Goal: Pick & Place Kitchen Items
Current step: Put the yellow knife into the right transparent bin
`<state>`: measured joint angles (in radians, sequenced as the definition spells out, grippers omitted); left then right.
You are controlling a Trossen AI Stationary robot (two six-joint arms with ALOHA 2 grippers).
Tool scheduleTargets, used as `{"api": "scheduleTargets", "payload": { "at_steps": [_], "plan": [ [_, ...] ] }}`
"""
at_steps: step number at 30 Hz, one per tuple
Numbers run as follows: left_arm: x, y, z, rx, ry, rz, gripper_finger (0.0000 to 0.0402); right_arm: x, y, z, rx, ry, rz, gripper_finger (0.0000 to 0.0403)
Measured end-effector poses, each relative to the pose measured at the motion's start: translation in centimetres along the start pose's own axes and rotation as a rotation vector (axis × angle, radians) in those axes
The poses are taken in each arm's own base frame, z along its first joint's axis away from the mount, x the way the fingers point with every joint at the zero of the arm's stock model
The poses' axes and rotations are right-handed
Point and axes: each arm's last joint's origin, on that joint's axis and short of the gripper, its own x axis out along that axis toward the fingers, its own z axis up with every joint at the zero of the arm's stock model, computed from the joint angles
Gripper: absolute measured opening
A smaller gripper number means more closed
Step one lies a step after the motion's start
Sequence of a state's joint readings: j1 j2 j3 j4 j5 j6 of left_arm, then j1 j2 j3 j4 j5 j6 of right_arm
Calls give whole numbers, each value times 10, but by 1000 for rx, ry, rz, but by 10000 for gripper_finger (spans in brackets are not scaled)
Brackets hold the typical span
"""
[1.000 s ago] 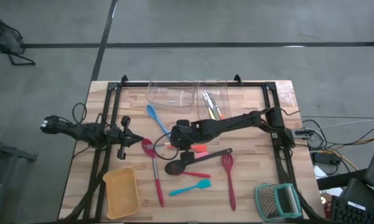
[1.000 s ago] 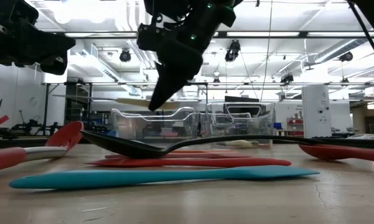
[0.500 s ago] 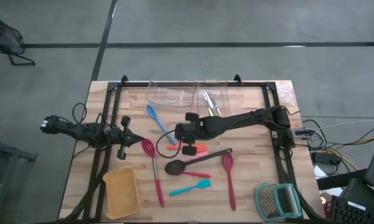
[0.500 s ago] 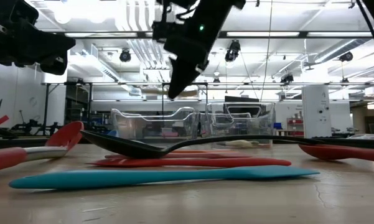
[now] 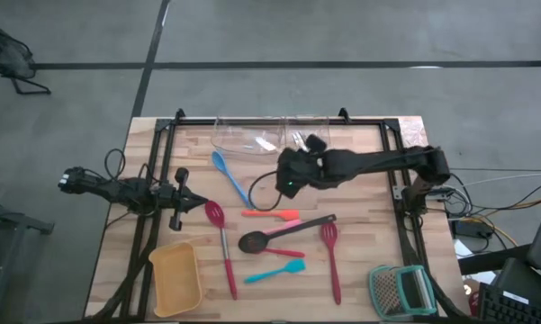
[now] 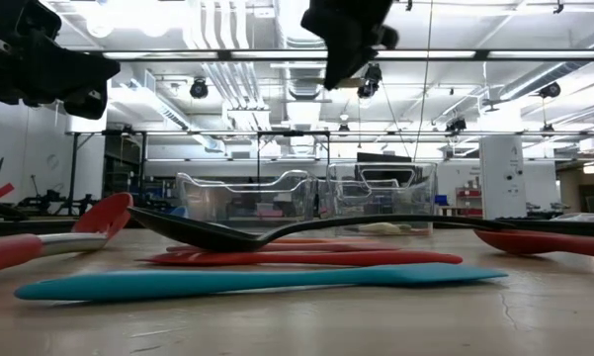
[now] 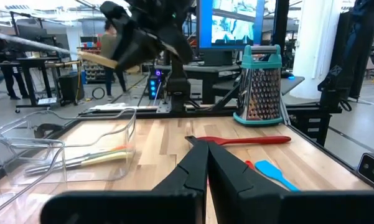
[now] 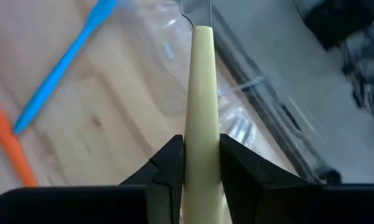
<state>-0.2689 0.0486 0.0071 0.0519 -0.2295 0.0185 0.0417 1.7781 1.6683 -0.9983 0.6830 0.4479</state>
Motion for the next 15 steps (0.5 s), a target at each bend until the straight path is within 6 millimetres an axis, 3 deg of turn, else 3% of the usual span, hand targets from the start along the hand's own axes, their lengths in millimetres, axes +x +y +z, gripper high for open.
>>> {"api": "scheduleTargets", "payload": {
  "at_steps": [6, 15],
  "plan": [
    [0, 0, 0, 0, 0, 0, 12, 5, -28, -5, 136, 24, -44, 92],
    [0, 0, 0, 0, 0, 0, 12, 56, -57, -31, 223, 194, -145, 74]
  ]
}}
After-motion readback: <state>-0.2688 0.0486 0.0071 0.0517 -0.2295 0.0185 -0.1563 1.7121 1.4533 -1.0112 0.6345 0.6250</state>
